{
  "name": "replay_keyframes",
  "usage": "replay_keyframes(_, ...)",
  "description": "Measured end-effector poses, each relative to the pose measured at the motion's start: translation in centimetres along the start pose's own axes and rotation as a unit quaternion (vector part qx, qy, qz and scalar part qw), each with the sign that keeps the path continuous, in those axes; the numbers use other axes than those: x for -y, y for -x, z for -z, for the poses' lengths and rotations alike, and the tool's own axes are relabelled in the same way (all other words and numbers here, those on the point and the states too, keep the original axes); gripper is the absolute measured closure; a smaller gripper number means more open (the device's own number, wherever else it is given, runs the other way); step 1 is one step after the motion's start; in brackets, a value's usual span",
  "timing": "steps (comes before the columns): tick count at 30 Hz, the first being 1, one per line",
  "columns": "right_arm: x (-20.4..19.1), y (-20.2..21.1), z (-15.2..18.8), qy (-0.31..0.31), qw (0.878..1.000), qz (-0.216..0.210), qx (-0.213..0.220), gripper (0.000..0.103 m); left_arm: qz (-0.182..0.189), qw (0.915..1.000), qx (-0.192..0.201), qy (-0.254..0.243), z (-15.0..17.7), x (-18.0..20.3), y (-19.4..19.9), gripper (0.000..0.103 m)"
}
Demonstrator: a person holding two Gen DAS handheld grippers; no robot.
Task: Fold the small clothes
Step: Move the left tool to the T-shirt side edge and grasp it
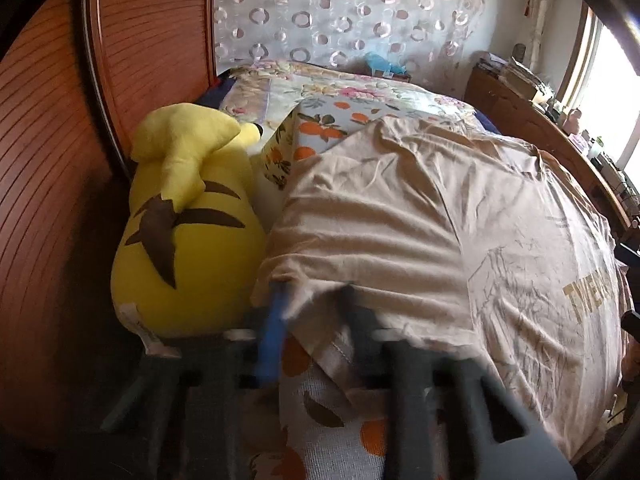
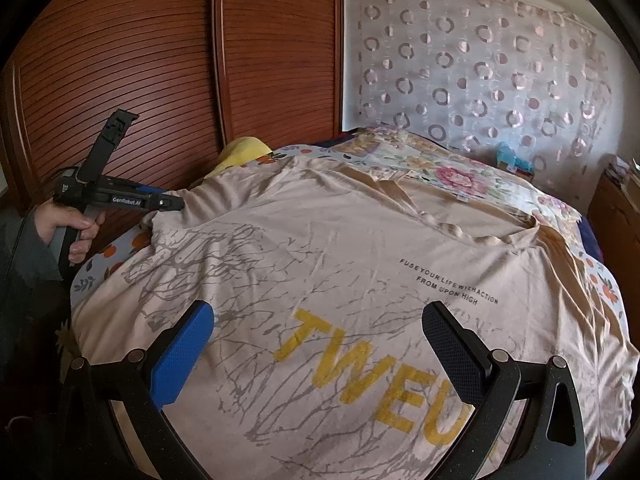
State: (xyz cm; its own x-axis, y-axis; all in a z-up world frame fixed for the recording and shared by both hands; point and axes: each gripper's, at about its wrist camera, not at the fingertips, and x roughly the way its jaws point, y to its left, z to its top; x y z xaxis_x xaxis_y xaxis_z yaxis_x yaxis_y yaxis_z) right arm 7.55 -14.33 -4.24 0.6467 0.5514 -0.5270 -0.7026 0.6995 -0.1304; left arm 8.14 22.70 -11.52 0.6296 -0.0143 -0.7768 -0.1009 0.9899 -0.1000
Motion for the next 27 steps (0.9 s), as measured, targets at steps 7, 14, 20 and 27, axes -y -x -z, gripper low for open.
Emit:
replay_keyframes(7, 0.2, 0.0, 0.7, -0.003, 1.0, 0.013, -0.001, 0.0, -0.005, 0.9992, 0.033, -0.023, -1.0, 1.4, 1.6, 0.099)
replay_keyframes(14, 1.7, 1.2, 0.6, -0.022, 0.999, 0.03, 0.012, 0.0, 0.034, 0.9949, 0.073, -0.061, -3.6, 6.6, 3.9, 0.099)
replay_keyframes(20, 2.9, 1.5, 1.0, -0.041, 0.998, 0.045, 0.013, 0.0, 0.071, 0.987, 0.091, -0.112, -5.0, 12.8, 4.9, 0.099)
replay_keyframes(27, 2.8, 1.5, 1.2, -0.042, 0.998, 0.049, 0.012, 0.0, 0.081, 0.9814, 0.12, -0.127, -4.7, 15.1, 7.3, 0.066)
